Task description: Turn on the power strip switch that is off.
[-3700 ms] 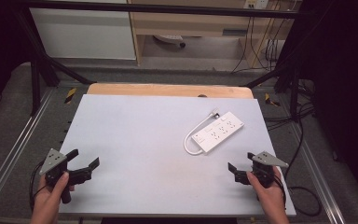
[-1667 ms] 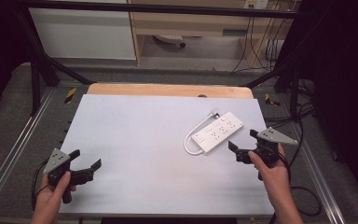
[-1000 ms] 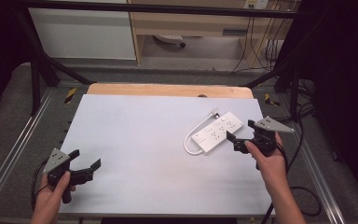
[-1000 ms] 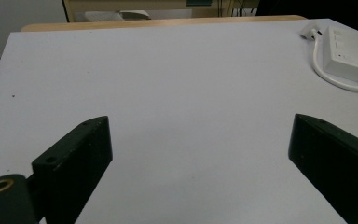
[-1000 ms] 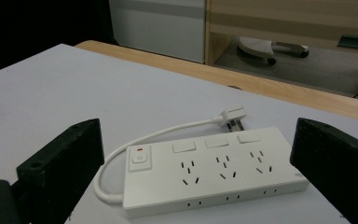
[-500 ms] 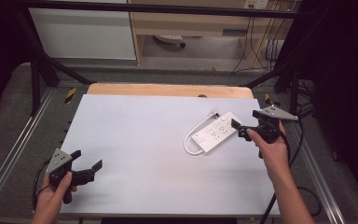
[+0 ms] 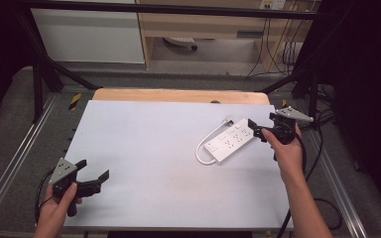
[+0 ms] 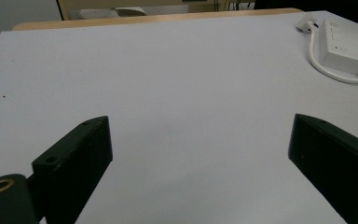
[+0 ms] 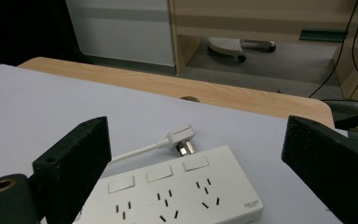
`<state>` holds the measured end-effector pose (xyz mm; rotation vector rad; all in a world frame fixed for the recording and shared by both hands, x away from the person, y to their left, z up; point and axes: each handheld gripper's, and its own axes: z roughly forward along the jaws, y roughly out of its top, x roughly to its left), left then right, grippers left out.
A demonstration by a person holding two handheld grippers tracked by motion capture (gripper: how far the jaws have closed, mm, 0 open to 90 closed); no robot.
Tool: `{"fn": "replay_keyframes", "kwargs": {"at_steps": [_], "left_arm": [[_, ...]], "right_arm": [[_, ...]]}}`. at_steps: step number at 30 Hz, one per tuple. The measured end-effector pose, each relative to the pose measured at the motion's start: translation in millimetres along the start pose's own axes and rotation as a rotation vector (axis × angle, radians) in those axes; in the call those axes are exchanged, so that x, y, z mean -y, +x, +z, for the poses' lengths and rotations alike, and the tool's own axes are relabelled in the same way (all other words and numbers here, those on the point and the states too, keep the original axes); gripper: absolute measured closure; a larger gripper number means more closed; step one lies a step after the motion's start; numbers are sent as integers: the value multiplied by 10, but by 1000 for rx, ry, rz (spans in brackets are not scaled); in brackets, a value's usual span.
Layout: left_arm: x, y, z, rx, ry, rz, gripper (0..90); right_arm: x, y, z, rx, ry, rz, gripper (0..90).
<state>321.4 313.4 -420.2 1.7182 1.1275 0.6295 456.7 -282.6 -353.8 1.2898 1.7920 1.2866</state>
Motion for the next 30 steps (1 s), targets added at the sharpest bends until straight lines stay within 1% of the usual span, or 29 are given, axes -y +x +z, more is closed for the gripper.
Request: {"fn": "replay_keyframes", "kwargs": {"at_steps": [3,6,7,12,18,24,30], "left_arm": [[1,1,2,0,2,1,62],[3,1,7,1,4,0,62],[4,1,9,0,5,2,62],[5,-6,9,1,8,4,62],[9,-9,19,1,13,5,62],[8,2,10,0,9,1,62],[7,-2,12,3,9,1,62]], "right_arm": [[4,-46,67,13,3,17,67],[-2,-75,129,29,13,22,51],[-3,-81,147,26,12,32,50],[1,-102,233,46,15,34,72],[19,-159,325,63,17,69,136],[29,-216,404,85,9,87,217],[54,-239,493,82,3,112,307]]}}
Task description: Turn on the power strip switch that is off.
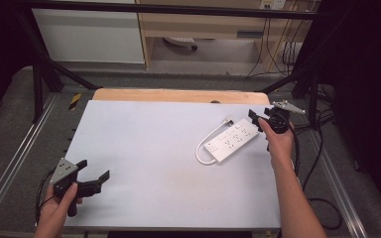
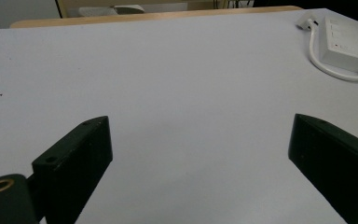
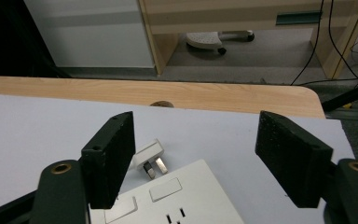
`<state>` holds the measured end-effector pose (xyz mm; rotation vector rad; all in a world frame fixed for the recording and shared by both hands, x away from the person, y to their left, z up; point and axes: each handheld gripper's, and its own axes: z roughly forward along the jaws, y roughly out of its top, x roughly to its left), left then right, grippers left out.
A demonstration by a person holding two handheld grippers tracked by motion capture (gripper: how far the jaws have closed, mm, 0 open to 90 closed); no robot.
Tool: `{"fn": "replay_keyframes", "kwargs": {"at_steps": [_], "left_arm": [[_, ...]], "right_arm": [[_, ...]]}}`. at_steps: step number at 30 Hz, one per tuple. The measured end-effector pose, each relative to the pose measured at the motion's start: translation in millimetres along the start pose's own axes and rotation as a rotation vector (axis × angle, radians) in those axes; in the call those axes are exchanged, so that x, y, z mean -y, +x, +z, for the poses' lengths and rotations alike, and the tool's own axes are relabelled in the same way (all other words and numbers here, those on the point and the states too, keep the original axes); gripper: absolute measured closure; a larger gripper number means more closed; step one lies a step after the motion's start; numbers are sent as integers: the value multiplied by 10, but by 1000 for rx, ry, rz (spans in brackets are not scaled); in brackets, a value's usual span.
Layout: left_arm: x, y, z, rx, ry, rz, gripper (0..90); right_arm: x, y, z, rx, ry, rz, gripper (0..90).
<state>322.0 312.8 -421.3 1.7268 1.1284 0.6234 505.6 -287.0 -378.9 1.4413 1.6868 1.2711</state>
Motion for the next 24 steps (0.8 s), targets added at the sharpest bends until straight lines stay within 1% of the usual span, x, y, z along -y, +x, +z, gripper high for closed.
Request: {"fn": "replay_keyframes", "kwargs": {"at_steps": [4,6,13,16,22,24], "left_arm": [[1,-6,6,2,3,2,62],[2,-11,9,6,3,1,62],[1,-13,10,9,2,2,62],[1,-13,11,9,3,2,62],[0,-17,13,11,2,4,62],[0,-16,13,12,2,4,62]], "right_arm": [[29,-3,80,17,2,9,365],[38,-2,120,25,6,5,387],[93,-6,241,39,28,4,449],[116,-10,272,45,37,4,477],[143,-14,314,66,47,1,560],[149,-6,324,61,46,0,579]]}}
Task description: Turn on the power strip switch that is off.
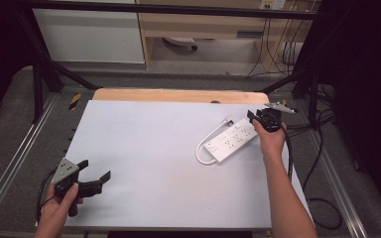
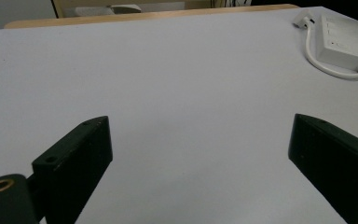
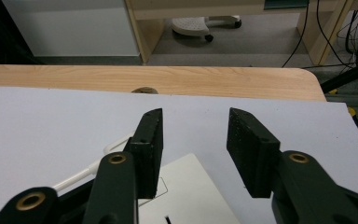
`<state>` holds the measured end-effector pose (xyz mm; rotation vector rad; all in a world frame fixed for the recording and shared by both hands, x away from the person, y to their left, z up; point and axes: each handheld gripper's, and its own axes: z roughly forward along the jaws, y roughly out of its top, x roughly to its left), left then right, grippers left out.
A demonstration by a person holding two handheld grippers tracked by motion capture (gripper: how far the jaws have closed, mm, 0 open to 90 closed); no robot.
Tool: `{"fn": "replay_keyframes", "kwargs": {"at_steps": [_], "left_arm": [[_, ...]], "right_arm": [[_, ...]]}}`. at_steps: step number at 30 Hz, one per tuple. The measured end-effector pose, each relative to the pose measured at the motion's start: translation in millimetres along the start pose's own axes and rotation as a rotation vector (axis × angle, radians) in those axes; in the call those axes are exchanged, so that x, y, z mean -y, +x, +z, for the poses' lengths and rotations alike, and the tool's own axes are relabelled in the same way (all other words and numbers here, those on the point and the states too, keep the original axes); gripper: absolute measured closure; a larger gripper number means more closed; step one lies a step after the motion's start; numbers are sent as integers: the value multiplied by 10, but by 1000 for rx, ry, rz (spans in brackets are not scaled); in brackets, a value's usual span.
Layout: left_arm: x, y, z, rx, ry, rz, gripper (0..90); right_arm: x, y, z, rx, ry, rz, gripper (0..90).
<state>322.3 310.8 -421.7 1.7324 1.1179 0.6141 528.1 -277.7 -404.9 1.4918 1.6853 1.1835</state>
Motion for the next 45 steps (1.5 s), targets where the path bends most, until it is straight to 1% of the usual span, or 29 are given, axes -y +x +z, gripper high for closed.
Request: {"fn": "replay_keyframes", "kwargs": {"at_steps": [7,8,18,21,29,36,42,45], "left_arm": [[-3,-3,-3,-1,-1,5,62],[-3,-4,-3,-1,-1,5,62],[-5,-2,-7,0,-4,5,62],[-6,-2,-9,1,-6,13,62],[-7,-9,-6,2,-6,10,62],[-10,-49,10,10,0,29,62],[-9,-35,3,7,-2,21,62],[-9,-35,5,7,-1,23,62]], "right_arm": [[22,59,36,-6,7,-28,654],[25,70,39,-8,12,-26,664],[60,131,84,-20,12,-66,769],[71,148,98,-23,14,-72,794],[99,191,133,-37,22,-78,824],[127,238,158,-51,28,-88,847],[148,258,180,-54,33,-95,869],[163,255,190,-57,41,-96,886]]}}
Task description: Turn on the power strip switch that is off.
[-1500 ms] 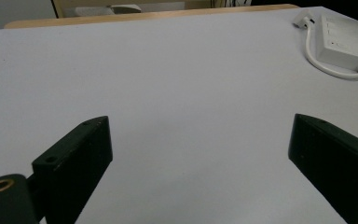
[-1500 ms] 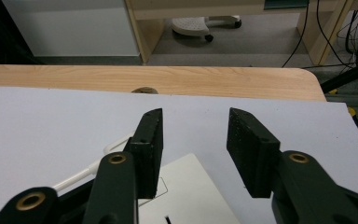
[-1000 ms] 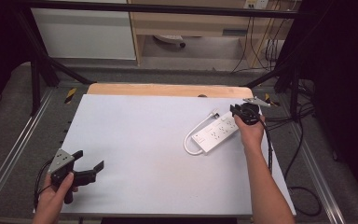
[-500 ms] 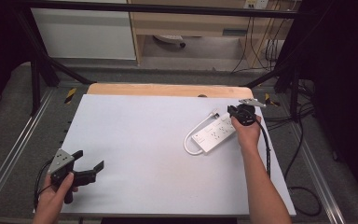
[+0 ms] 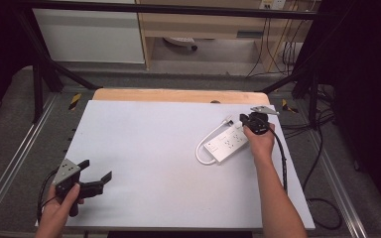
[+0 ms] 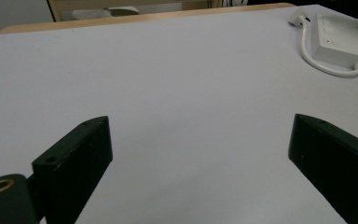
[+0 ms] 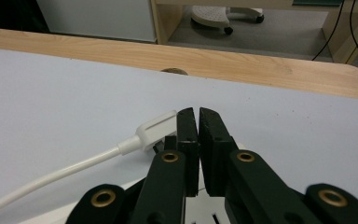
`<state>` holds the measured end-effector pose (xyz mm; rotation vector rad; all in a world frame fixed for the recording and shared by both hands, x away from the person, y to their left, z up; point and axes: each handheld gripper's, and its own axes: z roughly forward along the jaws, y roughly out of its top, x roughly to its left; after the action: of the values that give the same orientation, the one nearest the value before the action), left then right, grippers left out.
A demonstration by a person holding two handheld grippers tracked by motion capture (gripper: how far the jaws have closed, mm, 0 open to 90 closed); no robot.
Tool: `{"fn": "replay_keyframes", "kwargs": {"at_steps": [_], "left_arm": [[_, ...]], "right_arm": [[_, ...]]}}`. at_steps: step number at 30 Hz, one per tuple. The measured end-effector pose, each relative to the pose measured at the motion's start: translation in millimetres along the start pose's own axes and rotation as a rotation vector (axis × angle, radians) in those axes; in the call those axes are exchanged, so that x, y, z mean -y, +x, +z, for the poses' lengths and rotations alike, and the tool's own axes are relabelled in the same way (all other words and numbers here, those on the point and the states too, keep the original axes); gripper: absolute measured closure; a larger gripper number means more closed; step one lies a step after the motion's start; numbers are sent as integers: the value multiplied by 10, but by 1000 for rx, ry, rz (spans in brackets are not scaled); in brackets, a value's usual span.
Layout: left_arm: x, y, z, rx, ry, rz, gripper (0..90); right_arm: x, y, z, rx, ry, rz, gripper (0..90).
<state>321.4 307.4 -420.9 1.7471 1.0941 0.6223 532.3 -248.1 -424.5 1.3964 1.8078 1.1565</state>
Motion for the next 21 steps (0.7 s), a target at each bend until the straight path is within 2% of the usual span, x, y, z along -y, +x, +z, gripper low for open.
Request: {"fn": "replay_keyframes", "kwargs": {"at_steps": [21], "left_arm": [[-1,3,-3,1,-1,0,62]], "right_arm": [[102,75,65,-22,29,-30,900]]}}
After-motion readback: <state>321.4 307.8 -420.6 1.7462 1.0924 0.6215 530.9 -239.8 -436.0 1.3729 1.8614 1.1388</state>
